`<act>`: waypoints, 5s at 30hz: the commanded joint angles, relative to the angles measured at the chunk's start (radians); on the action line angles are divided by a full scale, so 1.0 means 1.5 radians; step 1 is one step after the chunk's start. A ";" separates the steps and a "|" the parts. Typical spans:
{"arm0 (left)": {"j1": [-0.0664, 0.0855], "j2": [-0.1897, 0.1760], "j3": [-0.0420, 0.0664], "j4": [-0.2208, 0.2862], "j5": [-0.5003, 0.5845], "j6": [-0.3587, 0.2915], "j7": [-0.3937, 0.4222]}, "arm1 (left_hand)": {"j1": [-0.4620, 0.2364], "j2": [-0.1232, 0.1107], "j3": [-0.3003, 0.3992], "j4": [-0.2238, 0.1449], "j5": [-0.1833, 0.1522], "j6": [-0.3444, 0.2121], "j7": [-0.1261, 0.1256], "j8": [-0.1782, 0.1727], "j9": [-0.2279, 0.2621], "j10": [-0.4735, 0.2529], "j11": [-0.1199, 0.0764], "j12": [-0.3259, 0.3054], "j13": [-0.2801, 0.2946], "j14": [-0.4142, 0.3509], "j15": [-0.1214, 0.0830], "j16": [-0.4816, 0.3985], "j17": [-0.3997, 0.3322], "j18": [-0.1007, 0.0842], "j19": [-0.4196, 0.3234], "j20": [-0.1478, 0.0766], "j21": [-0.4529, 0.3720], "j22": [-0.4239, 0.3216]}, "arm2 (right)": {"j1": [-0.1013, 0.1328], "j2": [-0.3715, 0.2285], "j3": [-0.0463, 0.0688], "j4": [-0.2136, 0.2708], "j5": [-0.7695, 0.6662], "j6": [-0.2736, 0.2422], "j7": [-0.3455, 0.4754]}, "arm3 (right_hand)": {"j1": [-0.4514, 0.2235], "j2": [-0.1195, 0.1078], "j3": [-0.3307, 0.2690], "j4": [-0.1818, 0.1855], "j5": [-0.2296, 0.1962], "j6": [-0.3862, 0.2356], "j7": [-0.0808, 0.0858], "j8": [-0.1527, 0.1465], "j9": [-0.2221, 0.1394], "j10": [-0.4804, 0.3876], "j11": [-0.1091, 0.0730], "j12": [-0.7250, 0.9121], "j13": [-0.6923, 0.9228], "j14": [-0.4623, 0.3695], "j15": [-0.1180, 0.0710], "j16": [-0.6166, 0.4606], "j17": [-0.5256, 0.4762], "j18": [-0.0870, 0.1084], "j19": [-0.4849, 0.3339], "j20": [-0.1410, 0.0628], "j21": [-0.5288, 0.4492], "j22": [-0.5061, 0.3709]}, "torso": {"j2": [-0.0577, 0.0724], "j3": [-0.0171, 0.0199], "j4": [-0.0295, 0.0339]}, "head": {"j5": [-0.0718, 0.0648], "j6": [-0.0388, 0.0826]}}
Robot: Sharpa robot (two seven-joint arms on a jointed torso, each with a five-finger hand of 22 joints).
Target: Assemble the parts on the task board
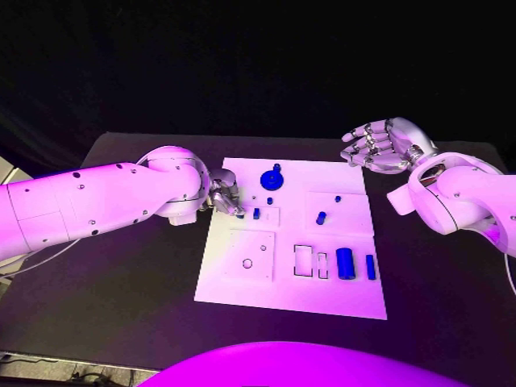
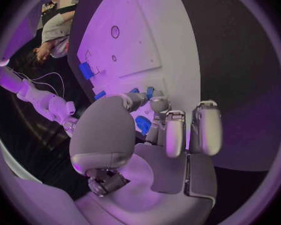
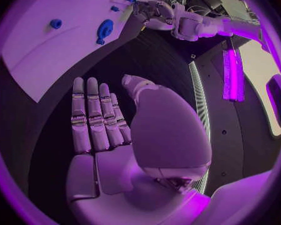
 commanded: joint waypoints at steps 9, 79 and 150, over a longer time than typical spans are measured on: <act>-0.001 0.010 -0.002 -0.008 0.009 0.031 -0.003 | 0.004 -0.001 0.105 -0.102 0.002 0.003 -0.001 0.002 0.001 0.006 -0.001 0.004 0.001 0.066 -0.003 0.004 0.167 -0.005 0.005 -0.001 0.004 0.032 | 0.000 0.000 0.000 0.002 -0.002 0.009 0.008 | -0.008 0.001 -0.001 -0.005 0.003 0.001 0.020 -0.004 -0.001 0.000 0.004 -0.005 -0.001 -0.001 0.004 -0.002 -0.001 0.004 -0.006 0.000 -0.003 -0.002 | 0.000 0.0004 -0.0001 | 0.000 -0.003; -0.001 0.007 -0.003 -0.021 0.064 -0.043 0.002 | -0.068 0.011 -0.174 0.017 0.011 0.018 -0.004 -0.037 0.004 -0.018 -0.001 -0.022 -0.029 0.057 -0.004 -0.016 0.141 0.002 -0.016 -0.002 -0.024 0.003 | 0.000 -0.002 0.000 0.004 -0.002 0.008 0.010 | -0.010 0.002 -0.002 -0.005 0.003 0.001 0.021 -0.005 -0.001 0.000 0.005 -0.006 -0.001 -0.001 0.005 -0.003 -0.004 0.004 -0.006 0.001 -0.002 -0.008 | -0.001 -0.0005 -0.0010 | -0.009 -0.001; -0.024 0.089 -0.011 -0.093 -0.250 -0.184 0.290 | 0.179 -0.066 -0.182 -0.015 0.001 -0.049 0.062 -0.194 -0.423 -0.291 0.090 -0.307 -0.415 -0.130 0.078 -0.139 -0.199 0.055 -0.201 0.073 -0.237 -0.223 | -0.005 -0.004 0.000 0.003 -0.002 0.006 0.009 | -0.010 0.003 -0.002 -0.007 0.004 0.001 0.021 -0.007 -0.002 -0.001 0.005 -0.008 -0.001 -0.001 0.005 -0.005 -0.008 0.004 -0.007 0.002 -0.002 -0.015 | 0.001 -0.0001 0.0001 | -0.023 0.017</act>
